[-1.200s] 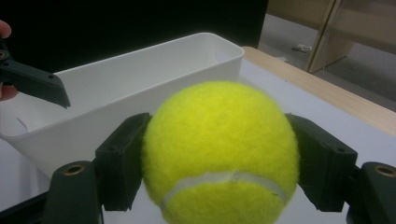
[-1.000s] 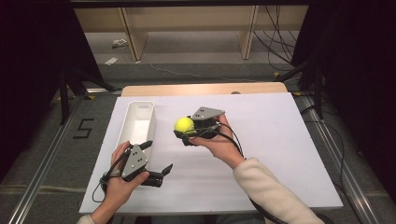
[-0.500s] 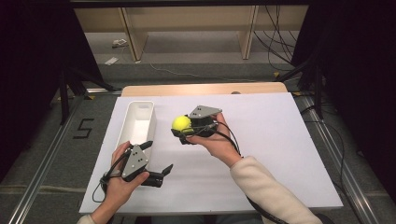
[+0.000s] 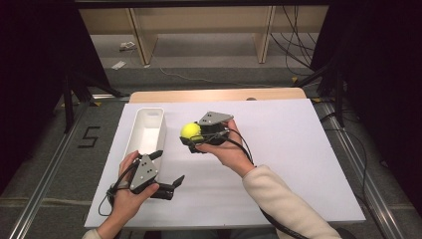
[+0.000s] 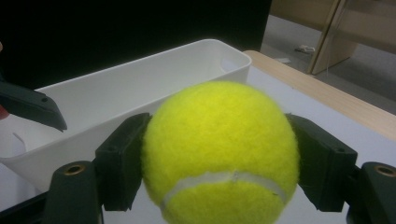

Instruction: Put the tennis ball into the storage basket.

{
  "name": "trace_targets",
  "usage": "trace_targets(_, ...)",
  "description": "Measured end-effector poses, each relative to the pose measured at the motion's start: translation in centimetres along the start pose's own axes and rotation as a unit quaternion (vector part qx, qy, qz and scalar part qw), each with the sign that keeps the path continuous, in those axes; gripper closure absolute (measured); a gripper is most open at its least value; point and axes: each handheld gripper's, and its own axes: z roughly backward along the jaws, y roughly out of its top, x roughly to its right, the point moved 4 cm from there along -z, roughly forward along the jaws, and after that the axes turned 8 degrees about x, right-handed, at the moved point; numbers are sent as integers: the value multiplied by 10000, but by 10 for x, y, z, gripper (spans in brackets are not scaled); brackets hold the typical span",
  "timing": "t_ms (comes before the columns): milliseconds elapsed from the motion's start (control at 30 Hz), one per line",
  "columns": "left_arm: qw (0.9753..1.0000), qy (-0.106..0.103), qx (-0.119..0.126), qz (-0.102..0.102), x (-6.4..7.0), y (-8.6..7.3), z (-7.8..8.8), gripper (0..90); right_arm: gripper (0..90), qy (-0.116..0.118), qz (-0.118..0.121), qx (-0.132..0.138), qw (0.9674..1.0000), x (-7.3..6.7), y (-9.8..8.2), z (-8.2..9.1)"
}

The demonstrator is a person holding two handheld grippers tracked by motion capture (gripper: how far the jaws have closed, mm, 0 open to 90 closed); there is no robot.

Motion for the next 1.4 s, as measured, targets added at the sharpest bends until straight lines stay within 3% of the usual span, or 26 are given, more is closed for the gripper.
trace_targets(400,10000,-30,30,-17,1,1,-1,0,270,13,-7,-48,10000,-1,1,-5)
trace_targets(667,9998,-5,32,-184,-1,1,-1,0,271,2,9,-67,10000,-1,7,-8)
trace_targets(800,9999,7,45,-95,0,2,-2,0,271,9,36,-41,10000,-1,10,-9)
trace_targets(867,9995,36,69,-300,-2,3,-3,0,271,2,13,-52,10000,-1,11,-11)
trace_targets(1400,10000,11,28,-49,0,1,-1,0,271,45,31,-32,10000,-4,17,-20)
